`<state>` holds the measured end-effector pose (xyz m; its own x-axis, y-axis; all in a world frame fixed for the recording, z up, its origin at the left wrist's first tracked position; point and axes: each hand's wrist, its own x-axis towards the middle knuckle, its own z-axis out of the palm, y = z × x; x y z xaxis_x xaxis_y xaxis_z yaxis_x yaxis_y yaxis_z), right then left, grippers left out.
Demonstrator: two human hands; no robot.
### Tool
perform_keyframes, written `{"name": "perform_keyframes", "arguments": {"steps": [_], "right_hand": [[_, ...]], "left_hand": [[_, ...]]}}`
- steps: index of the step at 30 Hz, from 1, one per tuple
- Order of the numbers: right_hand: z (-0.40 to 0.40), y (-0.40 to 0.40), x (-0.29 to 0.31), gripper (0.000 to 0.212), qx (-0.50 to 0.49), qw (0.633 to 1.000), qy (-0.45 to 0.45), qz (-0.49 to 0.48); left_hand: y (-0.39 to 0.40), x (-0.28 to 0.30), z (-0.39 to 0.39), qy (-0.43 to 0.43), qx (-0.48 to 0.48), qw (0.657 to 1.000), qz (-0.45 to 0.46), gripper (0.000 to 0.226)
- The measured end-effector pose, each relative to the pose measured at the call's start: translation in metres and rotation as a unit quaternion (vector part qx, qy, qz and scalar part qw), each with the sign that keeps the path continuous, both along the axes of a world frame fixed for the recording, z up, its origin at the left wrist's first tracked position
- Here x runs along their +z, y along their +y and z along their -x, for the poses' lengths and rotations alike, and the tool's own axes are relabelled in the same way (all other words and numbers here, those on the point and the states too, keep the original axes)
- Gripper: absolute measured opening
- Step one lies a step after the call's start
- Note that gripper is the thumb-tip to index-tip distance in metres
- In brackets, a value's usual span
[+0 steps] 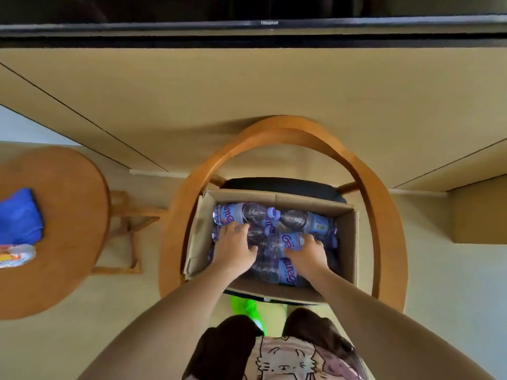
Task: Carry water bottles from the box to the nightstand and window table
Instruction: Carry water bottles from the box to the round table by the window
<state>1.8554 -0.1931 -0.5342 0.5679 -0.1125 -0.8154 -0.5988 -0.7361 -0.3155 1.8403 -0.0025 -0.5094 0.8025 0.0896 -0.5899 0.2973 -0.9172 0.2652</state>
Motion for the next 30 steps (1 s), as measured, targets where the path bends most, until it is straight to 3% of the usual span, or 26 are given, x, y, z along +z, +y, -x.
{"name": "perform_keyframes", "arguments": {"steps": [3,7,11,15,25,30], "right_hand": [[-0.010,0.017,-0.018,0.092,-0.168,0.985,0.025,0.027],[-0.026,0.037,-0.040,0.123,-0.375,0.921,0.061,0.088],[-0.035,0.052,-0.058,0.146,-0.385,0.906,0.083,0.154],[-0.033,0.066,-0.072,0.152,-0.376,0.900,0.057,0.212],[-0.032,0.077,-0.100,0.134,-0.425,0.856,-0.030,0.292],[-0.035,0.081,-0.106,0.129,-0.443,0.834,-0.066,0.321]], "left_hand": [[0.009,-0.022,-0.015,-0.024,-0.032,0.999,-0.016,0.067],[0.029,-0.053,-0.041,-0.067,-0.066,0.995,-0.031,0.074],[0.051,-0.081,-0.052,-0.071,-0.144,0.986,-0.043,0.097],[0.057,-0.098,-0.051,-0.069,-0.182,0.979,-0.053,0.112],[0.069,-0.108,-0.057,-0.117,-0.217,0.969,-0.021,0.085],[0.065,-0.106,-0.057,-0.090,-0.212,0.973,-0.025,0.087]]}}
